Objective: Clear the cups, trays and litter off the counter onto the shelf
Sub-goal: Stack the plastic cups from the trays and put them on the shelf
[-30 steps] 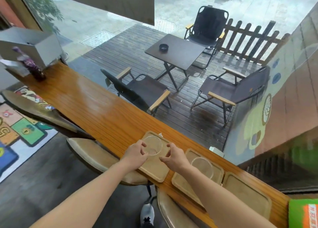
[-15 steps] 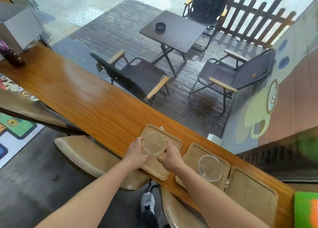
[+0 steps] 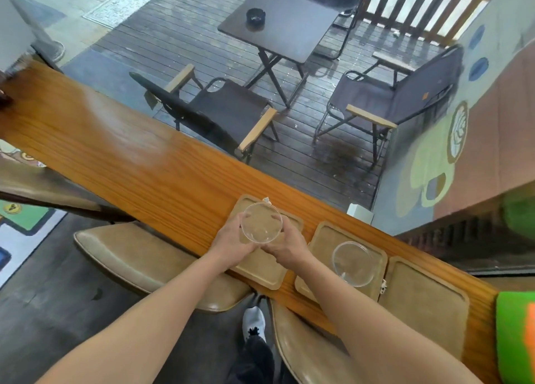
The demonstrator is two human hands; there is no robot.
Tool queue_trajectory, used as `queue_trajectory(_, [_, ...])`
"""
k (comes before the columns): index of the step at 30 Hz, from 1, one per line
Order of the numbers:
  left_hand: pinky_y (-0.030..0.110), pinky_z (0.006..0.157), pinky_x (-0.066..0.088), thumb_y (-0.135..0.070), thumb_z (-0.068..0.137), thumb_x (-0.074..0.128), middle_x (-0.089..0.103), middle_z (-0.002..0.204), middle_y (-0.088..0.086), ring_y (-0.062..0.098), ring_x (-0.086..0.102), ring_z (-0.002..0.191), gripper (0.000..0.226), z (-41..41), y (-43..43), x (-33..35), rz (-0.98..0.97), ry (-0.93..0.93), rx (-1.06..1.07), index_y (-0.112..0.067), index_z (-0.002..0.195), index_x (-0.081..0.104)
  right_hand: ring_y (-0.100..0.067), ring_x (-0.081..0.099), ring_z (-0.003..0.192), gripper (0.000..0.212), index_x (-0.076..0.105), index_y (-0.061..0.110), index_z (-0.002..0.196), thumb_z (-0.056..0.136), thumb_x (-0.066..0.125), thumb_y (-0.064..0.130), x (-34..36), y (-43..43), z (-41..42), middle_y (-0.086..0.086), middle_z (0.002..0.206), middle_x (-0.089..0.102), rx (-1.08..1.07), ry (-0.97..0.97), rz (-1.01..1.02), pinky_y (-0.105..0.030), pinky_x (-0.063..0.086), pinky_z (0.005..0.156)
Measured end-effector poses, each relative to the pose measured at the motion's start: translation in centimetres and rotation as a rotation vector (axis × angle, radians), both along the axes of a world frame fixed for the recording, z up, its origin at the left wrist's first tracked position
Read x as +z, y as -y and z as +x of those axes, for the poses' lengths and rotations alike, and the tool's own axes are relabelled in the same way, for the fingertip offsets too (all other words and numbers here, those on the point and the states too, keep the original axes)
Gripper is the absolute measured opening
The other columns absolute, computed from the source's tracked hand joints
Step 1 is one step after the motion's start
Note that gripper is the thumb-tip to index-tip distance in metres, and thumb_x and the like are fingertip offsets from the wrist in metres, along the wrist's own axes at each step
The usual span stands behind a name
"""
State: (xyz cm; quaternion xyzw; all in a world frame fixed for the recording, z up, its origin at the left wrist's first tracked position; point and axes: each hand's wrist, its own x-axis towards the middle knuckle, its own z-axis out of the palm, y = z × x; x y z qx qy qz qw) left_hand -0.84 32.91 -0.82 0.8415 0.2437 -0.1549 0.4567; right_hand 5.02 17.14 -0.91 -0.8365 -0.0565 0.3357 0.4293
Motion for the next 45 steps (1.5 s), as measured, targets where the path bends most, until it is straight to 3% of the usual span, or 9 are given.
queue_trajectory(6, [0.013, 0.070, 0.038, -0.044, 0.063, 0.078, 0.055, 0.113, -0.019, 0.002, 0.055, 0.100, 0.073, 3.0, 1.4, 6.2, -0.026, 0.082, -0.061, -0.038, 0.129, 0.048, -0.015, 0.054, 0.119, 0.074, 0.044, 0.031, 0.140, 0.077, 0.083, 0.026, 5.4, 2.6, 2.4, 0.004, 0.127, 0.058, -0.027, 0.099, 0.011, -0.033, 0.047, 0.096])
queue_trajectory(11, [0.039, 0.090, 0.054, -0.037, 0.076, 0.080, 0.052, 0.117, -0.012, 0.015, 0.057, 0.104, 0.071, 5.9, 3.8, 10.3, 0.013, 0.213, -0.220, -0.028, 0.138, 0.045, -0.016, 0.056, 0.115, 0.078, 0.042, 0.031, 0.143, 0.077, 0.083, 0.034, 9.6, 5.9, 4.1, 0.004, 0.122, 0.062, -0.099, 0.168, 0.025, -0.030, 0.045, 0.090])
queue_trajectory(14, [0.034, 0.091, 0.049, -0.038, 0.077, 0.081, 0.053, 0.114, -0.012, 0.012, 0.055, 0.104, 0.071, 7.4, 6.4, 11.5, -0.004, 0.254, -0.287, -0.025, 0.137, 0.046, -0.016, 0.059, 0.109, 0.072, 0.045, 0.033, 0.137, 0.076, 0.083, 0.034, 10.9, 8.8, 4.4, 0.006, 0.116, 0.061, -0.172, 0.190, 0.019, -0.035, 0.053, 0.089])
queue_trajectory(17, [0.034, 0.092, 0.050, -0.034, 0.079, 0.080, 0.058, 0.117, -0.006, 0.014, 0.061, 0.099, 0.069, 8.0, 9.3, 11.8, -0.044, 0.277, -0.354, -0.021, 0.138, 0.047, -0.015, 0.059, 0.108, 0.073, 0.046, 0.033, 0.136, 0.074, 0.084, 0.036, 11.6, 12.0, 4.1, 0.003, 0.118, 0.060, -0.217, 0.194, 0.009, -0.023, 0.050, 0.074])
queue_trajectory(23, [0.046, 0.093, 0.055, -0.037, 0.078, 0.080, 0.058, 0.108, -0.012, 0.016, 0.062, 0.101, 0.070, 7.8, 14.0, 10.7, -0.099, 0.255, -0.475, -0.025, 0.139, 0.047, -0.022, 0.063, 0.102, 0.079, 0.042, 0.031, 0.141, 0.074, 0.084, 0.035, 11.7, 17.6, 1.8, -0.002, 0.115, 0.060, -0.305, 0.144, -0.055, -0.043, 0.057, 0.086])
queue_trajectory(28, [0.044, 0.091, 0.056, -0.041, 0.076, 0.081, 0.061, 0.105, -0.013, 0.013, 0.064, 0.098, 0.067, 7.3, 15.4, 9.3, -0.132, 0.211, -0.546, -0.029, 0.134, 0.050, -0.017, 0.062, 0.103, 0.082, 0.040, 0.031, 0.144, 0.075, 0.085, 0.032, 11.1, 19.6, 0.1, -0.003, 0.119, 0.059, -0.348, 0.088, -0.055, -0.037, 0.056, 0.086])
queue_trajectory(32, [0.033, 0.080, 0.057, -0.053, 0.069, 0.080, 0.063, 0.103, -0.014, 0.008, 0.066, 0.088, 0.064, 6.8, 15.6, 8.3, -0.140, 0.188, -0.572, -0.041, 0.124, 0.050, -0.017, 0.060, 0.104, 0.082, 0.039, 0.032, 0.144, 0.075, 0.084, 0.032, 10.4, 20.0, -0.9, 0.001, 0.119, 0.057, -0.349, 0.062, -0.068, -0.038, 0.057, 0.087])
queue_trajectory(37, [0.036, 0.085, 0.056, -0.055, 0.069, 0.078, 0.063, 0.103, -0.017, 0.006, 0.064, 0.092, 0.060, 5.8, 15.2, 6.7, -0.097, 0.171, -0.579, -0.051, 0.121, 0.047, -0.019, 0.057, 0.113, 0.081, 0.038, 0.030, 0.145, 0.077, 0.083, 0.031, 9.3, 19.8, -1.7, -0.001, 0.128, 0.054, -0.314, 0.051, -0.098, -0.043, 0.054, 0.095])
queue_trajectory(45, [0.036, 0.090, 0.053, -0.049, 0.073, 0.077, 0.061, 0.112, -0.014, 0.009, 0.060, 0.098, 0.069, 5.0, 15.5, 5.9, -0.041, 0.176, -0.578, -0.033, 0.134, 0.049, -0.021, 0.045, 0.130, 0.083, 0.039, 0.027, 0.145, 0.076, 0.083, 0.031, 8.0, 19.6, -1.7, -0.003, 0.144, 0.043, -0.277, 0.058, -0.148, -0.034, 0.038, 0.101])
